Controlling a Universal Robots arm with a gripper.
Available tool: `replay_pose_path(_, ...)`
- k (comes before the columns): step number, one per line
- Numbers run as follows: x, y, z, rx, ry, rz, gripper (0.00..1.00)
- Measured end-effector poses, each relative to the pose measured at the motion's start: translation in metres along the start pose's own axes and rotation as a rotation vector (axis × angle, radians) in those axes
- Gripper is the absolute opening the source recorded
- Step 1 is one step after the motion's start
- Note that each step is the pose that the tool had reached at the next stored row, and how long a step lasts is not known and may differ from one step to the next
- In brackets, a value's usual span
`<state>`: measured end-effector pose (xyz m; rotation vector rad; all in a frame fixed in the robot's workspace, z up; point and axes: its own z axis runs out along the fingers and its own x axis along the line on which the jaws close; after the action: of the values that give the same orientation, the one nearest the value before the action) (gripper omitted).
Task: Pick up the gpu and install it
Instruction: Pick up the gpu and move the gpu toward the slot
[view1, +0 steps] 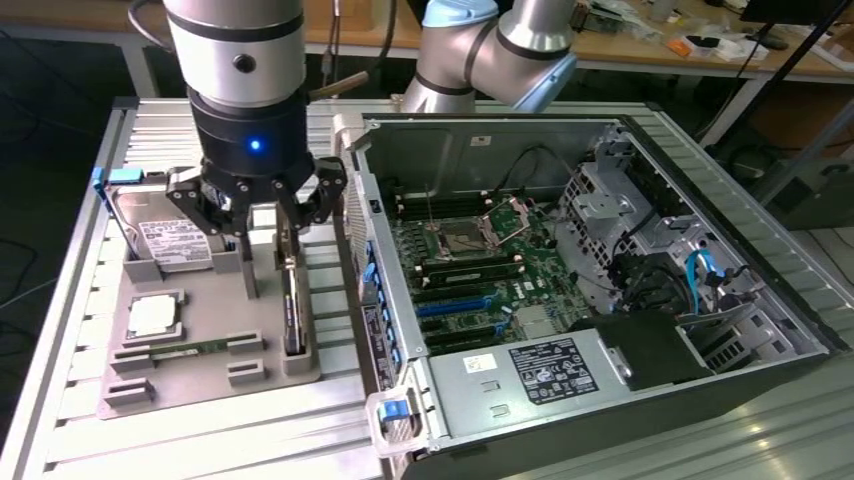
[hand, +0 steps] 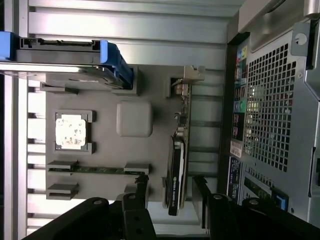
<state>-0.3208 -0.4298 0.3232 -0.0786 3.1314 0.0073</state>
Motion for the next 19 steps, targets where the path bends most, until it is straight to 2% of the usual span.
replay_pose_path(4, -0.004, -0.0091, 0.0071, -0.0002, -0.0002, 0.0, 0.48)
replay_pose_path(9, -0.018, -0.012, 0.0167, -0.0001, -0.0002, 0.0, 0.48)
replay_pose_path(19, -0.018, -0.0121, 0.0354, 0.0, 0.0, 0.002, 0.48)
